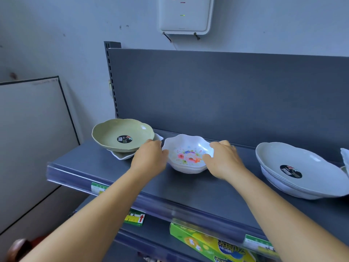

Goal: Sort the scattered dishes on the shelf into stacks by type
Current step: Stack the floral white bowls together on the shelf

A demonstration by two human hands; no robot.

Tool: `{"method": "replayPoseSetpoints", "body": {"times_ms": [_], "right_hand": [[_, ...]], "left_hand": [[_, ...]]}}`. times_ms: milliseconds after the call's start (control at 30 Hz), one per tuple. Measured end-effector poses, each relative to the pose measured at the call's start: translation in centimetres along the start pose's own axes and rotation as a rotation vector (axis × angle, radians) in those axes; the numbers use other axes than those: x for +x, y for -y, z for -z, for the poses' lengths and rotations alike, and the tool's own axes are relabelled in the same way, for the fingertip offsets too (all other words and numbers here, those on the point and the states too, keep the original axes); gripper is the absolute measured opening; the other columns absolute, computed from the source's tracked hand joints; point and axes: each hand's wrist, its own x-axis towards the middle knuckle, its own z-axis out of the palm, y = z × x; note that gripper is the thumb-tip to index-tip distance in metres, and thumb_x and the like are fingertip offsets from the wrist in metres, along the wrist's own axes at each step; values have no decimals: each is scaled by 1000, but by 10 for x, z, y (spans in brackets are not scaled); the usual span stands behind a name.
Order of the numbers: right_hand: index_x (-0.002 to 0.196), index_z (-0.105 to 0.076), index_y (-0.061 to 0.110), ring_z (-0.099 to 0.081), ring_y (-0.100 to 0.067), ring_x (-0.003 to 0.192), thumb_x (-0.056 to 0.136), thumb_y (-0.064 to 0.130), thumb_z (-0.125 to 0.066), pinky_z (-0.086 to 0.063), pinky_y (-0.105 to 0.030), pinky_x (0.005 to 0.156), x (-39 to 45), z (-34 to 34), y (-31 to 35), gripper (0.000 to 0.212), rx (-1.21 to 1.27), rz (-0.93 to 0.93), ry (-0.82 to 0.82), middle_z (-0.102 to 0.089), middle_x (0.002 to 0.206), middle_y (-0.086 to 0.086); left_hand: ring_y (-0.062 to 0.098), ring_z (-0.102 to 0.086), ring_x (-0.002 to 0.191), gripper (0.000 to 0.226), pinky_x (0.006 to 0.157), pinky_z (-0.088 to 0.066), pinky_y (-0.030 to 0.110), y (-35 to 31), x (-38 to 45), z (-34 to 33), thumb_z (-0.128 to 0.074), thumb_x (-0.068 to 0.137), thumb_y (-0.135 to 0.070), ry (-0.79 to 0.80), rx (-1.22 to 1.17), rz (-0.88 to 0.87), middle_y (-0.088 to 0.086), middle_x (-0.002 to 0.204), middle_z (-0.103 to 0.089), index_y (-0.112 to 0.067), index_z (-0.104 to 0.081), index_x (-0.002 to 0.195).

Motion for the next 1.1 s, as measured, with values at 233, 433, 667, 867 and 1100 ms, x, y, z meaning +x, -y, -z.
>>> {"method": "replayPoseSetpoints", "body": {"times_ms": [233,433,667,867,1100], "right_hand": [[143,-39,15,-30,-25,136,97,30,-43,-32,-34,102,10,-12,58,48,97,253,19,-38,146,-4],[119,-51,10,-38,-29,124,95,27,-43,-40,-35,88,37,-35,107,30,80,336,80,-48,128,-9],[122,-50,10,-39,-31,121,96,29,-38,-38,-36,82,80,-52,131,34,-62,287,128,-54,125,-10],[107,-55,9,-38,-30,123,96,25,-38,-32,-30,77,94,-67,139,25,-135,243,179,-60,122,-10],[107,-51,7,-45,-31,117,96,21,-43,-33,-30,85,86,-61,138,20,-53,291,72,-58,122,-12]], "left_hand": [[29,-37,127,42,89,-44,41,37,1,45,-44,98,-31,-162,97,125,9,134,-45,-12,-48,135],[33,-35,125,35,90,-42,41,86,14,63,-46,97,-35,-160,226,303,14,130,-43,-7,-52,117],[33,-43,116,38,84,-41,40,114,31,62,-43,97,-35,-135,193,400,13,117,-49,-5,-54,118],[31,-47,86,26,71,-40,33,121,40,58,-46,92,-26,-143,92,446,7,96,-44,-5,-58,104],[27,-44,81,3,63,-35,29,117,34,63,-50,86,-8,-301,-157,374,4,83,-43,-10,-51,84]]}}
